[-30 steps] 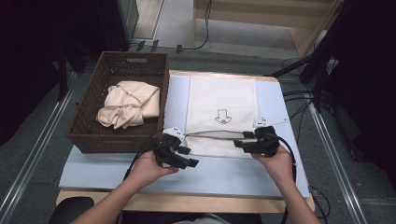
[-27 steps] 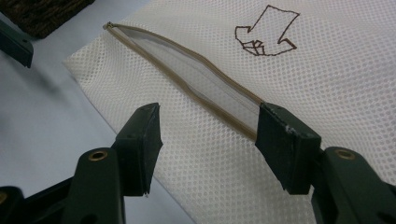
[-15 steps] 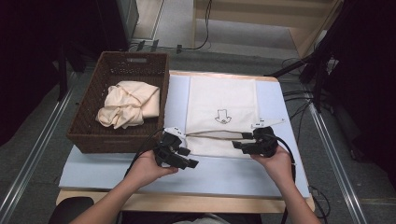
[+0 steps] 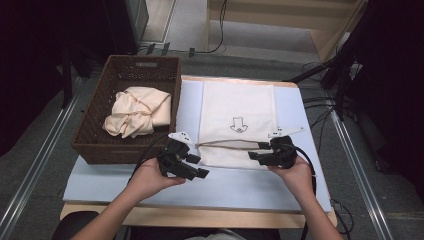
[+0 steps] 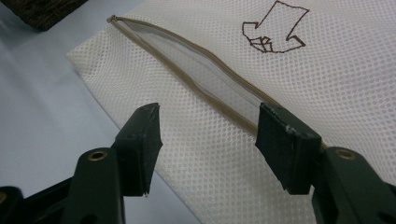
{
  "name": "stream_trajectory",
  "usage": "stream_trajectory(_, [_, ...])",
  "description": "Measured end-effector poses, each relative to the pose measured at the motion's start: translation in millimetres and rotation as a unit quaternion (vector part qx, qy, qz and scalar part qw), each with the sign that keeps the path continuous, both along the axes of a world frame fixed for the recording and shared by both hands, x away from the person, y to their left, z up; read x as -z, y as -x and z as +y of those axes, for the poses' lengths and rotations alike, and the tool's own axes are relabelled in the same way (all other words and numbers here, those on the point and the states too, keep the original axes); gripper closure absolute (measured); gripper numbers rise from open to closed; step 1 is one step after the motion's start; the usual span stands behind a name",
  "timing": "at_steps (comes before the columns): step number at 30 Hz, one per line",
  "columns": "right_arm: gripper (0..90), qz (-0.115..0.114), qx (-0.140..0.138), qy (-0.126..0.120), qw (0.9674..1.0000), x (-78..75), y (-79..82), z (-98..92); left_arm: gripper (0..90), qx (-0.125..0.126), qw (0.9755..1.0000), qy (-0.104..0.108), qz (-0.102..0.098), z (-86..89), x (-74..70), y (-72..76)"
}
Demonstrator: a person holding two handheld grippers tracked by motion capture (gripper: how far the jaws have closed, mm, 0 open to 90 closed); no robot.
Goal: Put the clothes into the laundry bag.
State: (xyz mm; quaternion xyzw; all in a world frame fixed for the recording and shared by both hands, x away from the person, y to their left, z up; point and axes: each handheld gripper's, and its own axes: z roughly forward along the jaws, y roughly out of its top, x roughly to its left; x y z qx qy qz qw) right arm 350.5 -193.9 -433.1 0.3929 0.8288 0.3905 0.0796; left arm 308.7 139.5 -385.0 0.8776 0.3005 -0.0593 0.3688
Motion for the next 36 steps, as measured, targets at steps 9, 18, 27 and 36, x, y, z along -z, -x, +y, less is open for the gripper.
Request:
stream_trajectory(9, [40.9,-0.001,-0.001,0.001,1.0,-0.2,0.1,-0.4,37.7,-0.016,0.9998,0.0,-0.01,19.4,-15.7,-0.7])
stream_trajectory(18, [40.8,0.002,-0.004,0.003,1.0,0.6,-0.2,1.6,37.8,-0.017,0.9997,-0.003,-0.016,29.9,-32.1,-2.0])
stream_trajectory(27, [40.5,0.004,-0.005,0.0,1.0,0.9,-0.4,1.9,36.9,-0.033,0.9993,0.006,-0.015,43.3,-45.3,-3.8])
stream_trajectory(36, [40.5,0.006,-0.004,0.0,1.0,0.9,-0.3,2.4,37.4,-0.038,0.9988,-0.002,-0.03,57.0,-56.8,-4.6])
